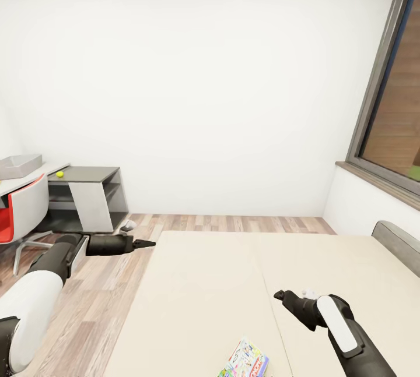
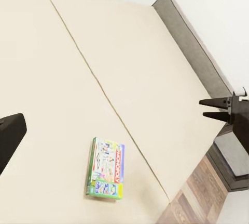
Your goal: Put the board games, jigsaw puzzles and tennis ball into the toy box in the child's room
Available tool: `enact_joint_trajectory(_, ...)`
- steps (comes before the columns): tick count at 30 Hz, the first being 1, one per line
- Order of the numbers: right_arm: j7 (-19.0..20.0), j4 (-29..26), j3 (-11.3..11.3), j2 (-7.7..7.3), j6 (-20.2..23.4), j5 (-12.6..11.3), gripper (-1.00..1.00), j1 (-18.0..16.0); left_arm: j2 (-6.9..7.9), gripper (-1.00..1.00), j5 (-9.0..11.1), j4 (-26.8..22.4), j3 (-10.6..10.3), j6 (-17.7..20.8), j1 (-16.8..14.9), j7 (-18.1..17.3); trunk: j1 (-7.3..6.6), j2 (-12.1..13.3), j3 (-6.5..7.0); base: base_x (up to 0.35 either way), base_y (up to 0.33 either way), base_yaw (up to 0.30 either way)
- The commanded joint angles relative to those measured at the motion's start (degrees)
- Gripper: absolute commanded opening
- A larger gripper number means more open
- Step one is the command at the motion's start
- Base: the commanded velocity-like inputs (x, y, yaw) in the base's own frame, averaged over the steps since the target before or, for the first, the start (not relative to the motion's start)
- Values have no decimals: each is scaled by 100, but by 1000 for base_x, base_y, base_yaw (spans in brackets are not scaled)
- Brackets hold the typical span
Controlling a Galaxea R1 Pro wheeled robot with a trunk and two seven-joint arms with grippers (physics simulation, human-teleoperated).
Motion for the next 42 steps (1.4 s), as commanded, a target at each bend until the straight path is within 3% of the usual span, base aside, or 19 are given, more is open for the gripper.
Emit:
enact_joint_trajectory(1,-52,-6,-2,-1,13,-61,100,-3,10,100,-59,-4,43,53,-3,-59,2,-5,-12,0,0,0)
enact_joint_trajectory(19,-52,-5,-2,-2,15,-36,100,-5,403,100,1,-7,78,45,-4,-124,2,-5,-182,0,0,0)
enact_joint_trajectory(42,-52,-5,-2,32,8,-45,100,-5,437,100,11,-12,84,45,-1,-126,2,-5,-387,29,0,-63)
